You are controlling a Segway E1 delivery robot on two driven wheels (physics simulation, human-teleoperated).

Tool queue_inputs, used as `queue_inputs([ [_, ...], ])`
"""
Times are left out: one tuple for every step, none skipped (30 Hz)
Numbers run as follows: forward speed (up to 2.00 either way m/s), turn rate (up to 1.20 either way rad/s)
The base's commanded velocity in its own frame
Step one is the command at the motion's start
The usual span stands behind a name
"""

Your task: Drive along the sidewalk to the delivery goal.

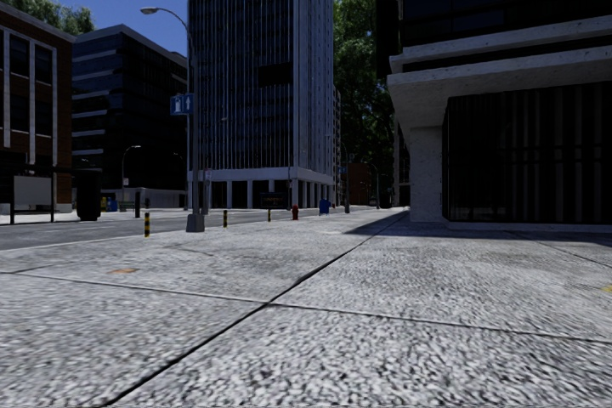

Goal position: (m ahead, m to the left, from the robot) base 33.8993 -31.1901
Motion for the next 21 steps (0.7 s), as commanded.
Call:
queue_inputs([
  [2.0,0.0],
  [2.0,0.0],
  [2.0,0.0],
  [2.0,0.0],
  [2.0,0.0],
  [2.0,0.0],
  [2.0,0.0],
  [2.0,0.0],
  [2.0,0.0],
  [2.0,0.0],
  [2.0,0.0],
  [2.0,0.0],
  [2.0,0.0],
  [2.0,0.0],
  [2.0,0.0],
  [2.0,0.0],
  [2.0,0.0],
  [2.0,0.0],
  [2.0,0.0],
  [2.0,0.0],
  [2.0,0.0],
])
